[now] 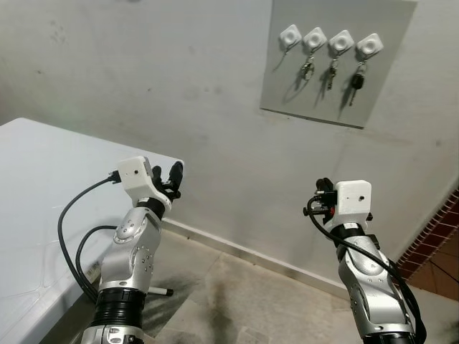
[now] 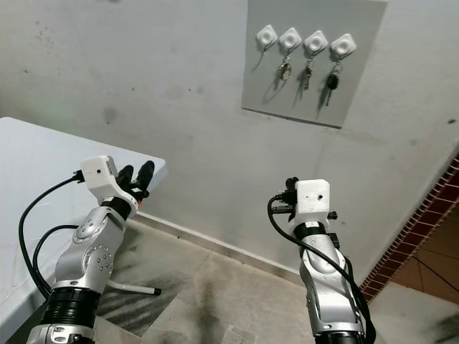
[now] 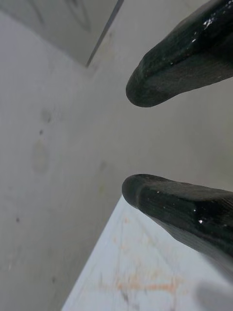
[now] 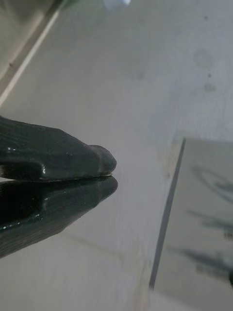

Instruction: Hang keys on a hook

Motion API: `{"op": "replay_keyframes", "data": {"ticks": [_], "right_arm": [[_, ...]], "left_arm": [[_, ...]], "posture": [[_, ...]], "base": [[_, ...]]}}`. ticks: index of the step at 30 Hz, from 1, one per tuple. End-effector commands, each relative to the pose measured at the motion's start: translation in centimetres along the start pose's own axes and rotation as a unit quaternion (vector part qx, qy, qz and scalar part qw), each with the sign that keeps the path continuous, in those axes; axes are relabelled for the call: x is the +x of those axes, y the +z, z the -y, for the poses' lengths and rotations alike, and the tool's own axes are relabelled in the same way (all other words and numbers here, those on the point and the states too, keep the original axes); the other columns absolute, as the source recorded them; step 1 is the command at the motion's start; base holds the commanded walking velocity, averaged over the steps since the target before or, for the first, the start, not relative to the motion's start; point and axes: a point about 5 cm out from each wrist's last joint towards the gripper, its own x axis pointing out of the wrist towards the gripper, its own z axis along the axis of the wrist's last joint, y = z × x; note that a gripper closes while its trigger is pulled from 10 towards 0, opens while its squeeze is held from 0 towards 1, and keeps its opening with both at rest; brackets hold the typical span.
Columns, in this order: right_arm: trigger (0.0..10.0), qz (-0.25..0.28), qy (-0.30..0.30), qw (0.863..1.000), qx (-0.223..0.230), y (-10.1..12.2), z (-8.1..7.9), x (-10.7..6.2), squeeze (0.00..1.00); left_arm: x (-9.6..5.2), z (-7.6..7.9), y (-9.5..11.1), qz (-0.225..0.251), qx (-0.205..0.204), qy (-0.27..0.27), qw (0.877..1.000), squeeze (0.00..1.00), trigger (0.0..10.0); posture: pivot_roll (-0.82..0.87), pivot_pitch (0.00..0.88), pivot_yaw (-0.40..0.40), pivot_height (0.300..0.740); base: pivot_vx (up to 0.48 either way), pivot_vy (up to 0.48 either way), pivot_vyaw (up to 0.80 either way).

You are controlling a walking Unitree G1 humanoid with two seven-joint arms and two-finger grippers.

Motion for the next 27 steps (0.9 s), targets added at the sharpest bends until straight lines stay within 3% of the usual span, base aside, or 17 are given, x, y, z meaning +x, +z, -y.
{"op": "replay_keyframes", "data": {"ticks": [1, 27], "right_arm": [[10.0, 0.009, 0.0, 1.0, 0.001, 0.5, -0.16, 0.07, 0.0], [10.0, 0.01, 0.008, 1.0, 0.001, 0.58, -0.47, 0.16, 0.0]], "left_arm": [[0.0, -0.11, 0.48, 0.005, 0.004, 0.001, 1.0, 0.0, 10.0], [0.05, -0.37, 1.13, 0.018, 0.002, 0.003, 1.0, 0.0, 10.0]], "posture": [[0.13, 0.0, 0.005, 0.74], [0.15, 0.0, -0.002, 0.74]], "base": [[0.277, 0.0, 0.0], [0.303, 0.0, 0.0]]}}
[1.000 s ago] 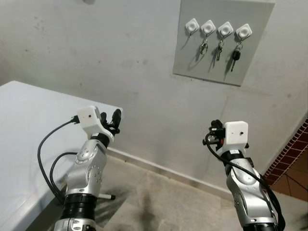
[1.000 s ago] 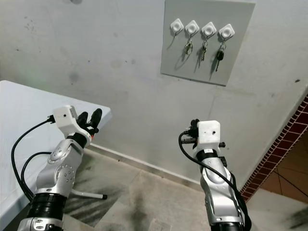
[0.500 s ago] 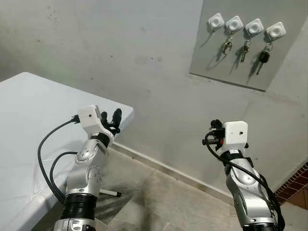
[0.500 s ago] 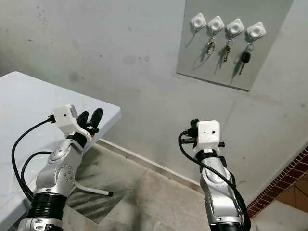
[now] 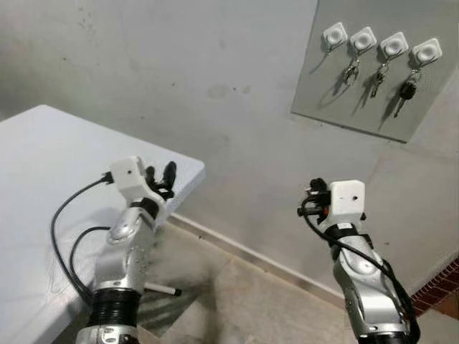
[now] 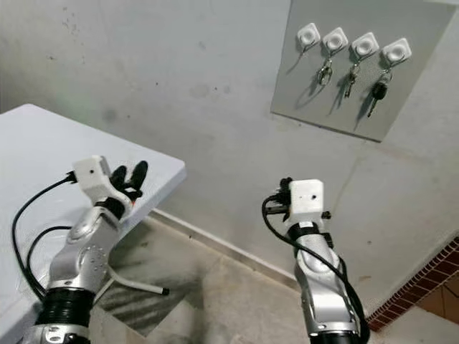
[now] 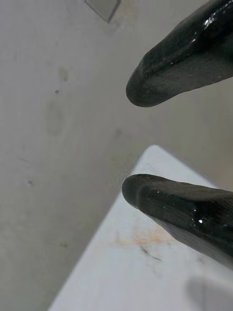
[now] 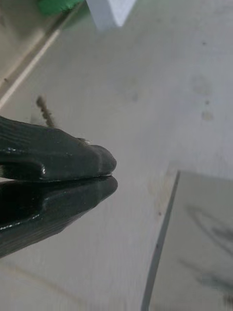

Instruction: Hang keys on a hook

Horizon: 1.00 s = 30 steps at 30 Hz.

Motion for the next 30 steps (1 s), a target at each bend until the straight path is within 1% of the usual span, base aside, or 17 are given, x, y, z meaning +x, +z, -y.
{"op": "replay_keyframes", "data": {"ticks": [1, 10, 18, 30], "right_arm": [[10.0, 0.01, -0.004, 1.0, -0.003, 0.6, 0.3, 0.12, 0.0], [10.0, 0.012, -0.006, 1.0, 0.0, 0.65, 0.23, 0.21, 0.0], [10.0, 0.013, -0.009, 1.0, 0.004, 0.57, 0.11, 0.28, 0.0], [10.0, 0.012, -0.007, 1.0, 0.004, 0.5, 0.0, 0.31, 0.0]], "left_arm": [[0.18, 0.75, 0.46, 0.009, 0.0, -0.012, 1.0, 0.0, 10.0], [0.25, 0.61, 0.67, 0.011, 0.003, -0.013, 1.0, 0.0, 10.0], [0.27, 0.79, 0.54, 0.004, 0.01, -0.023, 1.0, 0.0, 10.0], [0.06, 0.79, 0.43, 0.004, 0.007, -0.021, 1.0, 0.0, 10.0]], "posture": [[0.15, 0.0, -0.002, 0.74], [0.14, 0.0, 0.011, 0.74], [0.15, 0.0, 0.015, 0.74], [0.16, 0.0, 0.013, 0.74]], "base": [[0.36, 0.0, 0.0], [0.375, 0.0, 0.0], [0.376, 0.0, 0.0], [0.377, 0.0, 0.0]]}}
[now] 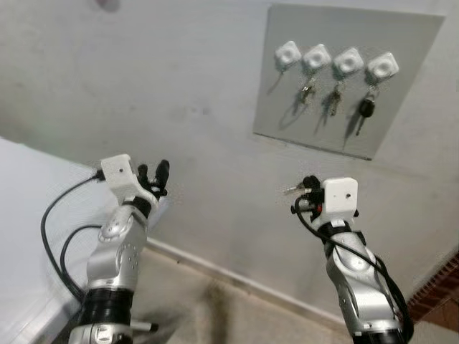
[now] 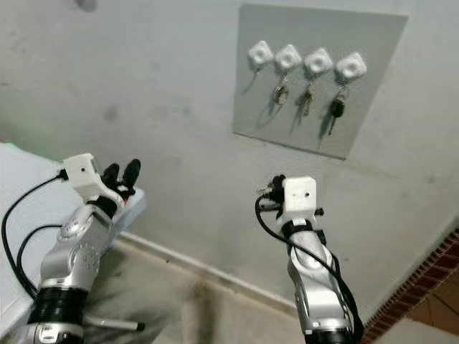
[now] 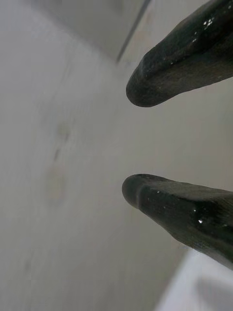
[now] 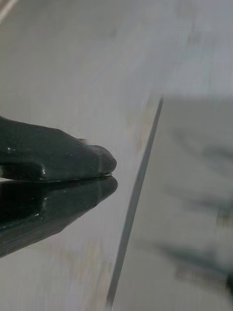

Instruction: Hang keys on a hook

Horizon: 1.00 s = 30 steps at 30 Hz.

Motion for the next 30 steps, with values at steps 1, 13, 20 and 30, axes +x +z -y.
{"op": "replay_keyframes", "data": {"ticks": [1, 13, 20, 30], "right_arm": [[10.0, 0.001, -0.012, 1.0, -0.002, 0.08, 0.8, -0.05, 0.0], [10.0, -0.002, -0.009, 1.0, -0.002, -0.04, 0.67, -0.07, 0.0], [10.0, -0.002, -0.005, 1.0, -0.002, -0.05, 0.57, -0.09, 0.0], [10.0, -0.002, 0.002, 1.0, -0.005, -0.08, 0.39, 0.01, 0.0]], "left_arm": [[0.06, 0.64, 0.13, 0.001, 0.001, -0.009, 1.0, 0.0, 10.0], [-0.11, 0.54, 0.03, -0.001, -0.005, -0.005, 1.0, 0.0, 10.0], [-0.16, 0.61, -0.02, -0.001, -0.006, -0.005, 1.0, 0.0, 10.0], [-0.21, 0.72, -0.11, -0.003, 0.011, -0.009, 1.0, 0.0, 10.0]], "posture": [[0.16, 0.0, 0.012, 0.74], [0.16, 0.0, 0.01, 0.74], [0.16, 0.0, 0.006, 0.74], [0.17, 0.0, 0.0, 0.74]], "base": [[0.375, 0.0, 0.0], [0.331, 0.2, 0.0], [0.295, 0.35, 0.0], [0.323, 0.207, 0.0]]}}
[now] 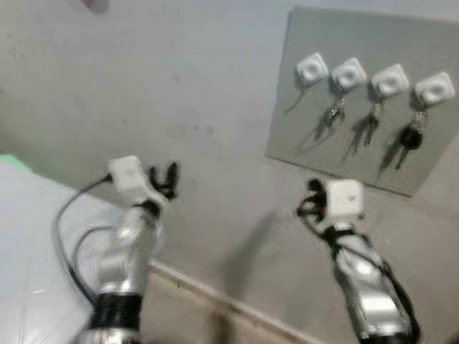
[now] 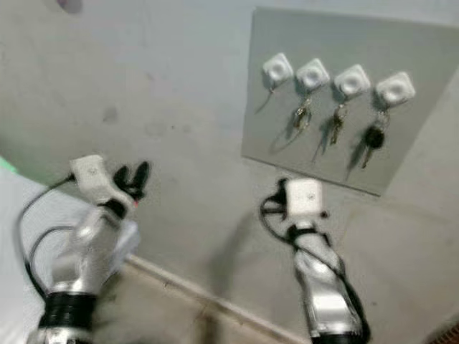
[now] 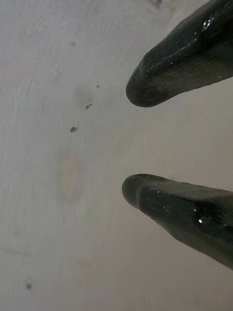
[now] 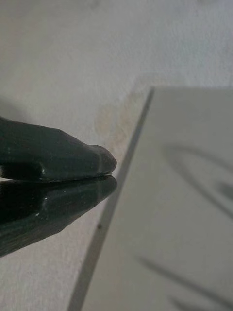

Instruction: Hang keys on a hook

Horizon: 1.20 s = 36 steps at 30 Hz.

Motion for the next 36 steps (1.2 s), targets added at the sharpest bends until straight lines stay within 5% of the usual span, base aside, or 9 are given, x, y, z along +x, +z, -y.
{"op": "replay_keyframes", "data": {"ticks": [1, 6, 11, 18, 36], "right_arm": [[10.0, 0.015, 0.015, 1.0, 0.006, 0.74, -1.04, 0.39, 0.0], [10.0, 0.015, 0.019, 1.0, 0.006, 0.74, -1.15, 0.35, 0.0], [10.0, 0.012, 0.029, 0.999, -0.01, 0.64, -1.18, 0.2, 0.0], [10.0, 0.017, 0.033, 0.999, 0.019, 0.73, -1.2, 0.17, 0.0], [10.0, -0.001, 0.032, 0.999, 0.027, 0.44, -1.07, 0.33, 0.0]], "left_arm": [[-0.06, -0.83, 0.89, 0.012, 0.016, 0.013, 1.0, 0.0, 10.0], [-0.12, -0.62, 0.86, 0.016, 0.003, 0.008, 1.0, 0.0, 10.0], [-0.15, -0.19, 0.57, 0.007, 0.035, -0.002, 0.999, 0.0, 10.0], [-0.17, -0.03, 0.53, 0.007, 0.041, -0.005, 0.999, 0.0, 10.0], [-0.12, -0.12, 0.37, 0.002, 0.049, -0.006, 0.999, 0.0, 10.0]], "posture": [[0.17, 0.0, 0.0, 0.74], [0.16, 0.0, 0.001, 0.74], [0.16, 0.0, -0.001, 0.74], [0.16, 0.0, 0.0, 0.74], [0.16, 0.0, 0.001, 0.74]], "base": [[0.371, 0.0, 0.0], [0.183, 0.0, 0.0], [0.0, 0.0, 0.0], [0.0, 0.0, 0.0], [0.0, 0.0, -0.67]]}}
